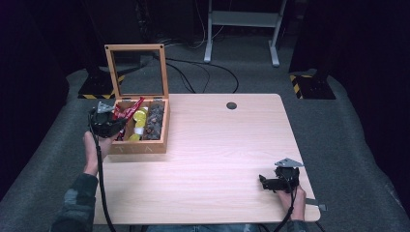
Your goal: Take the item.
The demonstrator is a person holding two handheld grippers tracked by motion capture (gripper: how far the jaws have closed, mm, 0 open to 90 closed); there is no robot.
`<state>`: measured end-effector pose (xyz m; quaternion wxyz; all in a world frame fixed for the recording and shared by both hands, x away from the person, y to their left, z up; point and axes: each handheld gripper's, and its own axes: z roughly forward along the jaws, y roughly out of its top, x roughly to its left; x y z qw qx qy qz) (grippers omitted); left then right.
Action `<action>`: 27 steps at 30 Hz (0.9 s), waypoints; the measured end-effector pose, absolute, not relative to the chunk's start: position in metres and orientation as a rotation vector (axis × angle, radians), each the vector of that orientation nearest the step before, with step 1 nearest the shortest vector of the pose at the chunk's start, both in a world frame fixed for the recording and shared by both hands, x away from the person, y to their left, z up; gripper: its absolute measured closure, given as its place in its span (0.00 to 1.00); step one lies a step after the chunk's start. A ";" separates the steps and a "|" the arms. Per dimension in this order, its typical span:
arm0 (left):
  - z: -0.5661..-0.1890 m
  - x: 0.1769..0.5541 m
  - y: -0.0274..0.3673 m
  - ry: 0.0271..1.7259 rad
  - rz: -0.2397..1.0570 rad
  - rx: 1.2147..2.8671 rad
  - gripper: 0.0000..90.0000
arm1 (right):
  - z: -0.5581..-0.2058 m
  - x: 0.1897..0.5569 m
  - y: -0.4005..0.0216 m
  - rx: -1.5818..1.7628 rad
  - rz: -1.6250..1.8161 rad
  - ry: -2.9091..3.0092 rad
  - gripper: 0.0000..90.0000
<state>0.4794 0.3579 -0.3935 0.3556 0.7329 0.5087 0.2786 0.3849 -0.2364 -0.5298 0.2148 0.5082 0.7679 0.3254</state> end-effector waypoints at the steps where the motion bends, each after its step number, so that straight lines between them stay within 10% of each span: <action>1: -0.393 0.479 0.357 1.314 0.713 1.906 0.92 | -0.530 0.385 -0.236 1.410 0.903 2.130 0.00; 27: -0.389 0.487 0.308 1.190 0.666 1.972 0.92 | -0.530 0.385 -0.236 1.410 0.905 2.130 0.00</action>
